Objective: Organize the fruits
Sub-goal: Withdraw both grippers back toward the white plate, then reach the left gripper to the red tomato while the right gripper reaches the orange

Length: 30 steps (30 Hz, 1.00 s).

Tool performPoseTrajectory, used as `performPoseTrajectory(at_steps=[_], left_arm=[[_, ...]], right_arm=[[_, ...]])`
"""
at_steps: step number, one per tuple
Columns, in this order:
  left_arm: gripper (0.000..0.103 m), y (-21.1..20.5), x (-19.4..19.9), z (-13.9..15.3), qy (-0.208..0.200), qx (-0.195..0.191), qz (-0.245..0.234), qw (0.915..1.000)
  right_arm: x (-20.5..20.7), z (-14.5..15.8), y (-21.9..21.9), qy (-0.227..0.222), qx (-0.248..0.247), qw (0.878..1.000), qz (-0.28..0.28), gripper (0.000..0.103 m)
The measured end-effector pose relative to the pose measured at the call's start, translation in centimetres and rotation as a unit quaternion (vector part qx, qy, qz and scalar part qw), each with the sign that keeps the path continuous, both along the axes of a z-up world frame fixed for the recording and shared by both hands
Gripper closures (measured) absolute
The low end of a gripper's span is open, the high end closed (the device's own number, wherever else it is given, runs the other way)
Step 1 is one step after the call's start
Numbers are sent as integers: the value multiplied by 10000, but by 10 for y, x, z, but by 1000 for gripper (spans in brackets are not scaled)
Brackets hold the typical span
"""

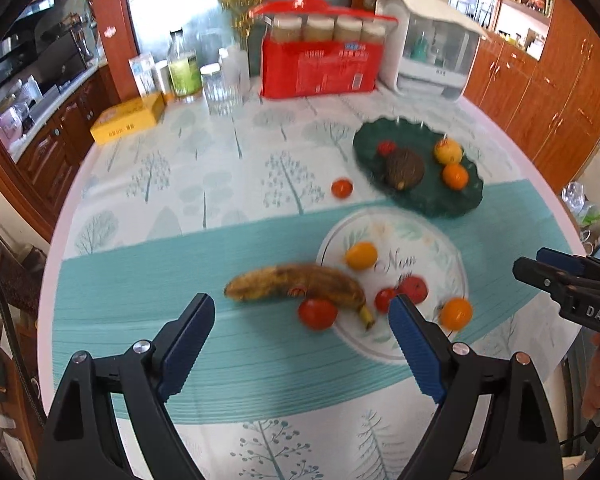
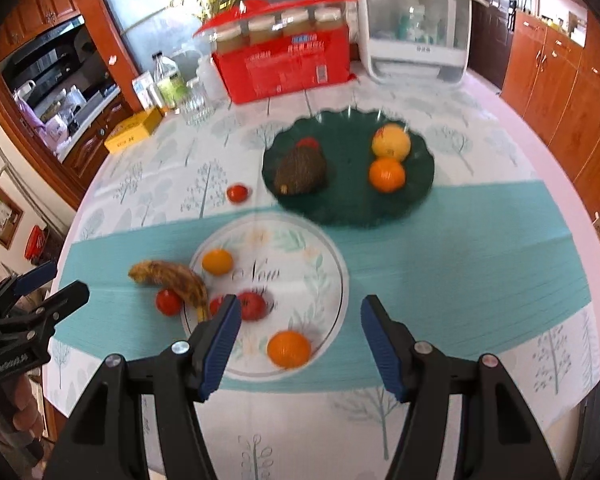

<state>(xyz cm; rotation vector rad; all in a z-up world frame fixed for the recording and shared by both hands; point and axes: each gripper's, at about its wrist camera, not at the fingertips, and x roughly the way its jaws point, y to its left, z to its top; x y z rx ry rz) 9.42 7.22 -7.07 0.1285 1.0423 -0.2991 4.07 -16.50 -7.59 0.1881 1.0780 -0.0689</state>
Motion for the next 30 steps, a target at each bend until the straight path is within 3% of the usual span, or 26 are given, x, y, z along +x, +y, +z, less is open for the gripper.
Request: performPoseTrajectory(at_steps=[6,11,24,30], left_arm=[[15,6,10,-36,492,-76,125,9987],[15,8,14,-57,664,-79,235,9975],[38,-20,23,-94,885,-103,59,9960],[48,-27,32,-106,987,-52,136,9950]], right_arm=[[-8,-32,5,376,22,9991,177,41],[-5,-58,9,625,124,9976,281,41],[10,-84,13,853,230,9935,715,41],[18,-92,10,906,272,9923,804,51]])
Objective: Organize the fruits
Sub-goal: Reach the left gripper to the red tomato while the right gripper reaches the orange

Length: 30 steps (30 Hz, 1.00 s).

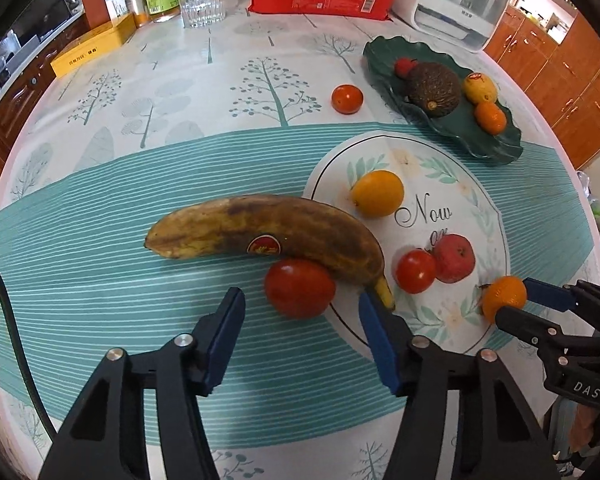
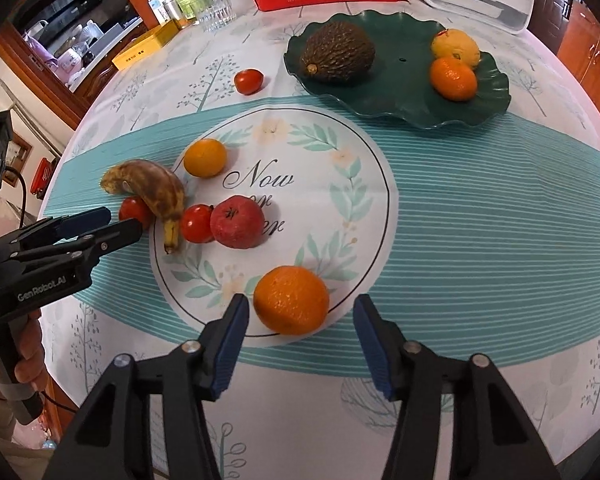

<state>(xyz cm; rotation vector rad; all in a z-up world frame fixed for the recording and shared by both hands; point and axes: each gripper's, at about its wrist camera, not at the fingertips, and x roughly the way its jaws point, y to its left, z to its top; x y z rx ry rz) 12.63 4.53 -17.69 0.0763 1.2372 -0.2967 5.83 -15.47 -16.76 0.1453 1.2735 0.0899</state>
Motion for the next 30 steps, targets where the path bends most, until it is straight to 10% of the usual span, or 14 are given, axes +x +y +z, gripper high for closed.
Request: performPoseTrajectory(at_steps=[7,30], left_arm=[[66,4,8,-10,181,-56,130,9997],[67,4,-10,4,169,-269,-56,9995]], right_arm=[[5,-4,10,-4,43,9997,250,62],[8,-2,27,-41,77,9990,428,64]])
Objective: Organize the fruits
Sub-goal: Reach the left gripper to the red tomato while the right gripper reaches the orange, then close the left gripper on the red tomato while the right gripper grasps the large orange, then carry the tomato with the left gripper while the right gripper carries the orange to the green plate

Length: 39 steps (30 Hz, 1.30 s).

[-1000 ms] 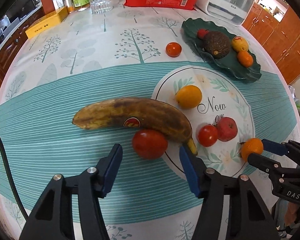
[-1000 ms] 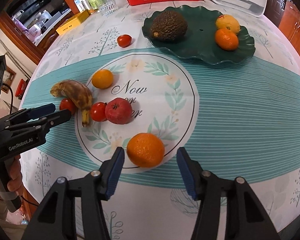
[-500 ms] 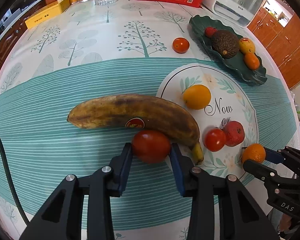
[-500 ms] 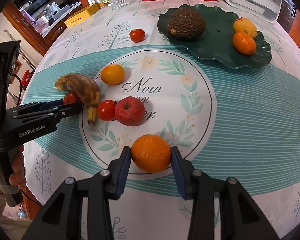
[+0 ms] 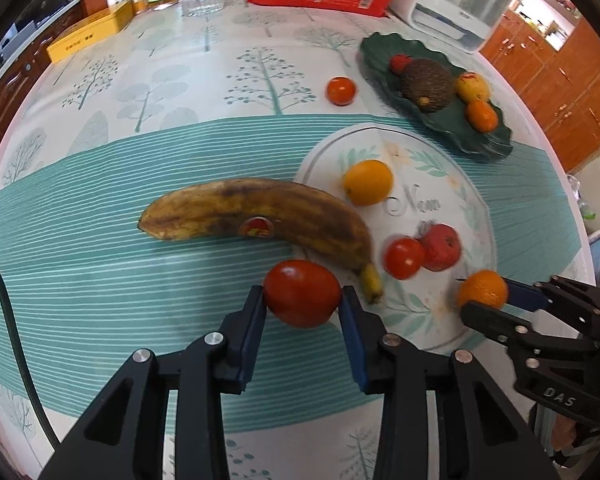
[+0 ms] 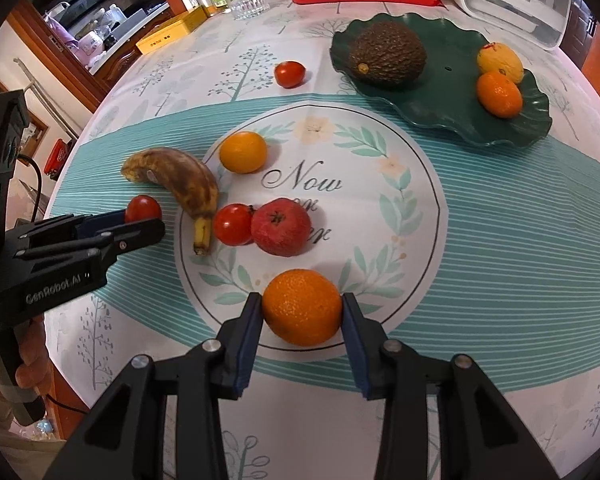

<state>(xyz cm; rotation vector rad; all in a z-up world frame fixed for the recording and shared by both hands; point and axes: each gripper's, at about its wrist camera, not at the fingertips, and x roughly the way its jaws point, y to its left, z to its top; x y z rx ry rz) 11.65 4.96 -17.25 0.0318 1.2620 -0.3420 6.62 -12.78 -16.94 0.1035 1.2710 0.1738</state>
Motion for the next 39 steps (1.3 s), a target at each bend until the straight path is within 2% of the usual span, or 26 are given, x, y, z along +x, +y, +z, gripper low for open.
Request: performPoseTrajectory(at_steps=[6,11,19,24,28,34,39], left_arm=[[67,-18,-11,23,-227,-96,-354,9991],[67,-30,-12,52,-476,-224,-595,9968],[67,-67,17,122,-1130,-304,-988,9882],[67,-94,43,166,-1627,-238,-1164,9795],[67,-116,68,193,-1916,-162,-1254,9733],[67,-144,111,209,-1983,-77,-1198,9728],[67,-169,136,197,-1854,66,-1255,9746]], right_arm=[[-3,7,4,-77,68,9999,4,64],[-2,28,-3,-345,73,9993,-84,64],[17,97,-37,-1145,-191,9928,-308,64],[34,151,-60,-1789,-526,9817,-375,64],[48,180,-77,-2099,-768,9736,-462,64],[75,207,-99,-2361,-1070,9639,-605,64],[95,196,-112,-2215,-1068,9672,-635,64]])
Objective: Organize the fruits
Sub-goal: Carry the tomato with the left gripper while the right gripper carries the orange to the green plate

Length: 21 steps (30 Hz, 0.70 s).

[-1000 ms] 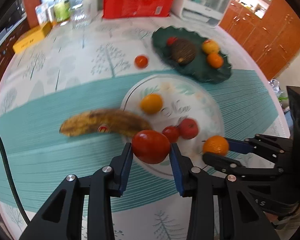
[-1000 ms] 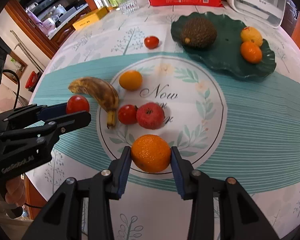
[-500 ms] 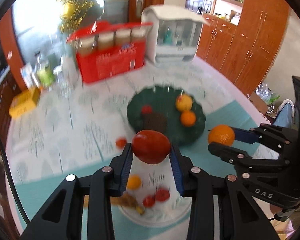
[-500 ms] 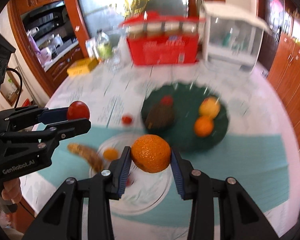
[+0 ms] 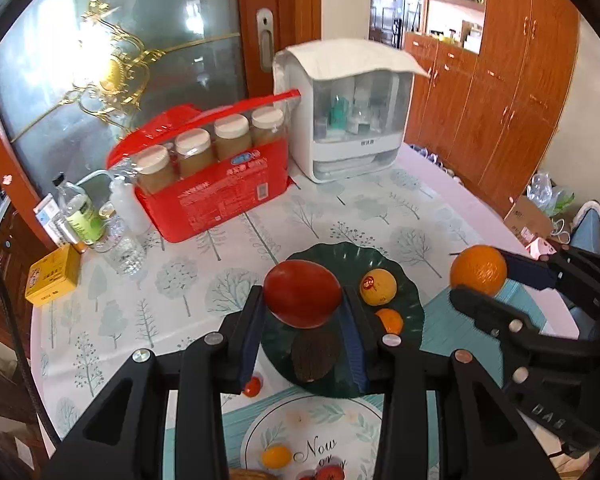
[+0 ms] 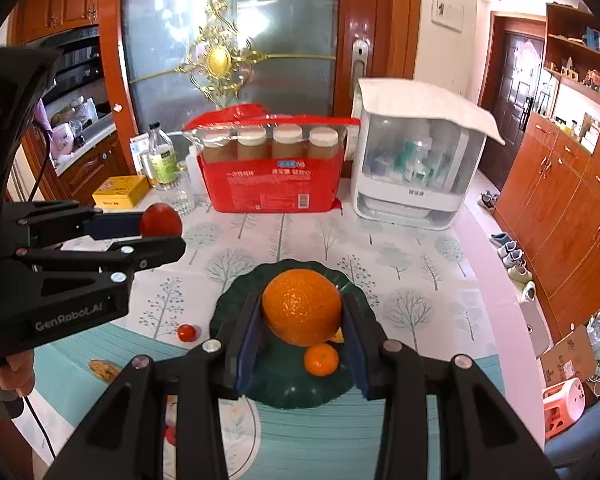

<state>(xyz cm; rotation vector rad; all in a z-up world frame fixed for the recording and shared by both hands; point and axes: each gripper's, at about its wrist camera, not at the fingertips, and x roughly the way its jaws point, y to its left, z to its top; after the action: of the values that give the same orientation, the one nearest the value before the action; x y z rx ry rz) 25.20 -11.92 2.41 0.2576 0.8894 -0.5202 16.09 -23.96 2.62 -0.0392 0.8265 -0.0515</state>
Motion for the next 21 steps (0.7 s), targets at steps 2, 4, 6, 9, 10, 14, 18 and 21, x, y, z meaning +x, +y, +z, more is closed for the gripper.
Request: performPoseTrajectory(at_steps=[2,4,6,9,10,14,18,21], left_arm=[[67,-11,11,-11,61,141,-18,9999],[67,-19,17,-25,123,267,-46,9996],[67,-28,25,-41,222,411,-77,9989],[67,-40,37,-68,399,625,-100,9972],[67,-43,40,-75,444,673,-99,9967],[67,-53,52,-103,649,819,-83,9945],[67,-60,65,-127,820,930,-68,9923],[67,-64,71,-140,903,980,-77,9910]], right_arm=[[8,-12,-4,134,50,9999,-11,64],[17,-30,-9,336,160,9993,-37,64],[23,-47,-13,509,261,9984,-48,64],[32,-74,-15,797,372,9961,-26,64],[33,-81,-16,873,394,9954,-13,64],[40,-110,-17,1165,429,9922,62,64],[47,-132,-21,1382,558,9888,112,63],[52,-143,-22,1499,650,9865,145,63]])
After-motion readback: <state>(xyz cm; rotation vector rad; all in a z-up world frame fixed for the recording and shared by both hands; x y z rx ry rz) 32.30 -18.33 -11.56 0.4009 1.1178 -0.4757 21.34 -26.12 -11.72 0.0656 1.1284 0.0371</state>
